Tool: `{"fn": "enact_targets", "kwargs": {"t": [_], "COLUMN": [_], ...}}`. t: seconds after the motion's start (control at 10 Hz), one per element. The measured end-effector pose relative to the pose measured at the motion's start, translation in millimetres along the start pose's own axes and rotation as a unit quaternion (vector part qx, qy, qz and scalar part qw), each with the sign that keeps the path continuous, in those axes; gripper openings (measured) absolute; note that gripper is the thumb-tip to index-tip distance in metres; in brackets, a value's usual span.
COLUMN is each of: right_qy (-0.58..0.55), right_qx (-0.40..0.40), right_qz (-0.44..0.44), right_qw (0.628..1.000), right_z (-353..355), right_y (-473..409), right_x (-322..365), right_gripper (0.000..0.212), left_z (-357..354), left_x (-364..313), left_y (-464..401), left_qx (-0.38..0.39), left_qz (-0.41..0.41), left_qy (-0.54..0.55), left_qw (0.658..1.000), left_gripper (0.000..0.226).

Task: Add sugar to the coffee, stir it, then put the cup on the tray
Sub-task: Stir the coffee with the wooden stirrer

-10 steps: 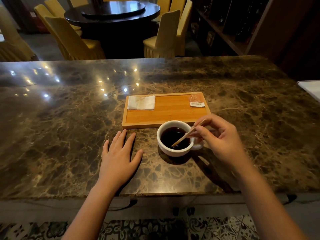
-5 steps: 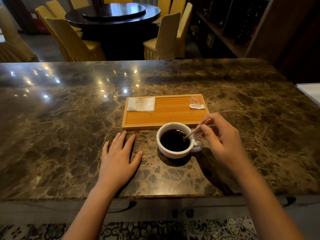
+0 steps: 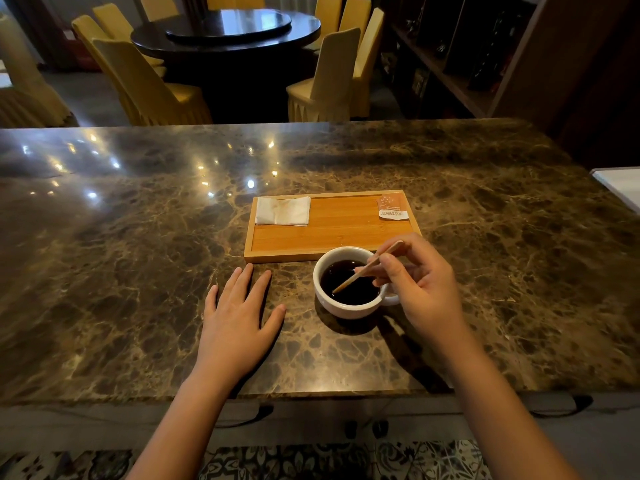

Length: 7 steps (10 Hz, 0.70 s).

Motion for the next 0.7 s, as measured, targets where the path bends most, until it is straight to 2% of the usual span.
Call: {"fn": "enact_targets", "kwargs": {"t": [0.3, 0.4, 0.7], "right_qy": [0.19, 0.205, 0.039], "right_qx": [-0.032, -0.017, 0.016], "right_qz": [0.054, 0.046, -0.005], "right_qw": [0.98, 0.977, 0.999], "right_z": [15.7, 20.4, 5.6], "right_y": [-1.4, -0.2, 5.1], "right_x": [8.2, 10.4, 4.0], "right_gripper": [0.008, 0.006, 0.01], "left_z": [-0.8, -1.3, -2.0], "left_x": [0.8, 0.9, 2.4], "left_y": [0.2, -0.2, -1.2], "left_qx": [-0.003, -0.005, -0.009], "left_qz": [-0.004, -0.004, -0.003], "left_qy": [0.0, 0.0, -0.004], "left_qw": [1.0, 1.0, 1.0], "left_gripper": [0.062, 0.062, 0.062]}}
Point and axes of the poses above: each hand's wrist, its own y-axis away from the middle knuckle, its own z-axis out of the back of the hand, x = y × z, the point moved 5 cm from there along -y, towards the middle knuckle, and after that the axes turned 2 degrees about -x, right-handed, at the moved point
